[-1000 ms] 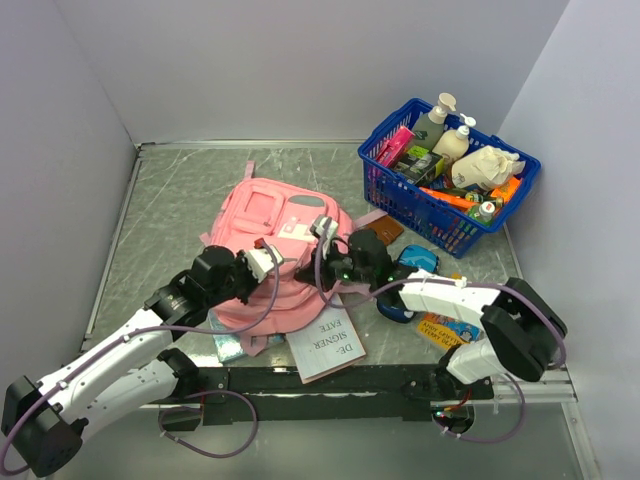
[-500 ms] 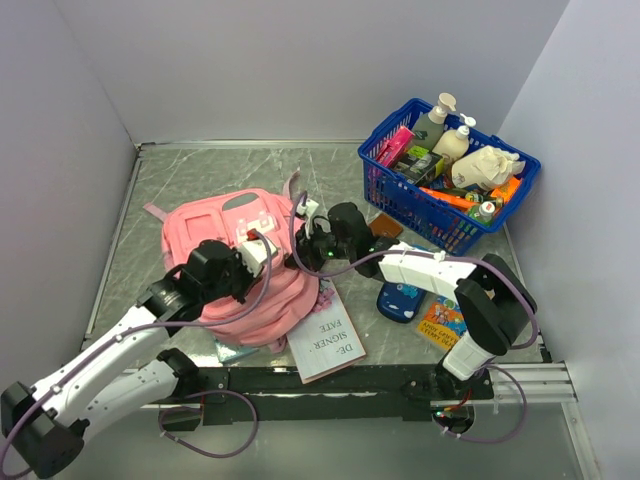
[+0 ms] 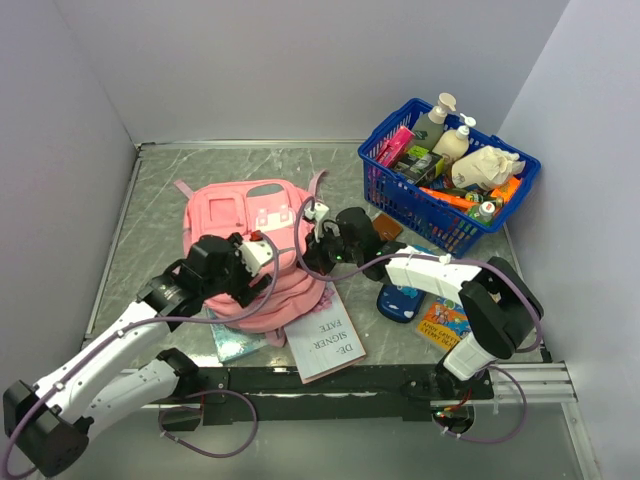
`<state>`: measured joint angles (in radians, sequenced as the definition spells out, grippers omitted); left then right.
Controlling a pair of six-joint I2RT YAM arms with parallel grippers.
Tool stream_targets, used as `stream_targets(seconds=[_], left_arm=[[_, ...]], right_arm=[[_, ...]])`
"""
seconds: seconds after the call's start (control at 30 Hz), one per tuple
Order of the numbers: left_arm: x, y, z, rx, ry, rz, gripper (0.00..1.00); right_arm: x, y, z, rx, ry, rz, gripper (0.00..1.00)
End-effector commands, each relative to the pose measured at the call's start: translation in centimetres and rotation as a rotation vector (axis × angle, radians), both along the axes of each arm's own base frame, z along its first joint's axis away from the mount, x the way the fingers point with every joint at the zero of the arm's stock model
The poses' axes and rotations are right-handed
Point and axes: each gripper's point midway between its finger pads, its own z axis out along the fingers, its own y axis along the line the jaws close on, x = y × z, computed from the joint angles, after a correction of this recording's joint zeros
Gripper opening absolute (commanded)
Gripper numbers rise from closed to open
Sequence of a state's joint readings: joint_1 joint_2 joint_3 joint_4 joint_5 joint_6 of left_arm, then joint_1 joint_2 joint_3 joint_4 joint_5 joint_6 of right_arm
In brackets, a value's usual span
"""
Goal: Pack the student bag
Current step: Unzip the student bag at the center of the board.
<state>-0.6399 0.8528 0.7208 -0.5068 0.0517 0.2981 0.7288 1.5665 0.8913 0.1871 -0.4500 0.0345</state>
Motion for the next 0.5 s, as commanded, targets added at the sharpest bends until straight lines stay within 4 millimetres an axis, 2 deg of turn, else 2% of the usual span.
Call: stream_targets(seconds=[0.0,0.07,0.1,0.2,0.33,0.37,0.47], left_arm=[[2.1,4.1,-0.2,0.105,-0.108,0.027,0.86],[2.5,5.4,-0.9,0.149,-0.112,-0.006,0.86],[3.0,6.7,-1.6,0.169,-0.093,0.018,0.86],[3.3,8.2,-3.0,0.201,-0.064,-0.026,0.84],[2.2,7.6,-4.3,0.215,-0.058,-0.189,0.83],[3.1,7.5,-3.7,0.214,-0.114,-0.185,0.83],[3.6,7.5,-3.3,0.249,-0.211,-0.228,0.84]], right_arm=[[1.5,-1.4,2.3,0.018,-0.057,-0.044,0.0],[1.3,-1.3,2.6,0.017,-0.052,-0.031,0.0],[1.2,-1.4,2.4,0.009,-0.039,-0.028,0.0],[1.2,-1.4,2.2,0.003,-0.032,-0.027,0.0],[1.1,-1.3,1.9,-0.003,-0.015,-0.027,0.0],[1.1,-1.3,1.9,-0.003,-0.016,-0.027,0.0],[1.0,-1.4,1.8,-0.007,-0.01,-0.027,0.0]])
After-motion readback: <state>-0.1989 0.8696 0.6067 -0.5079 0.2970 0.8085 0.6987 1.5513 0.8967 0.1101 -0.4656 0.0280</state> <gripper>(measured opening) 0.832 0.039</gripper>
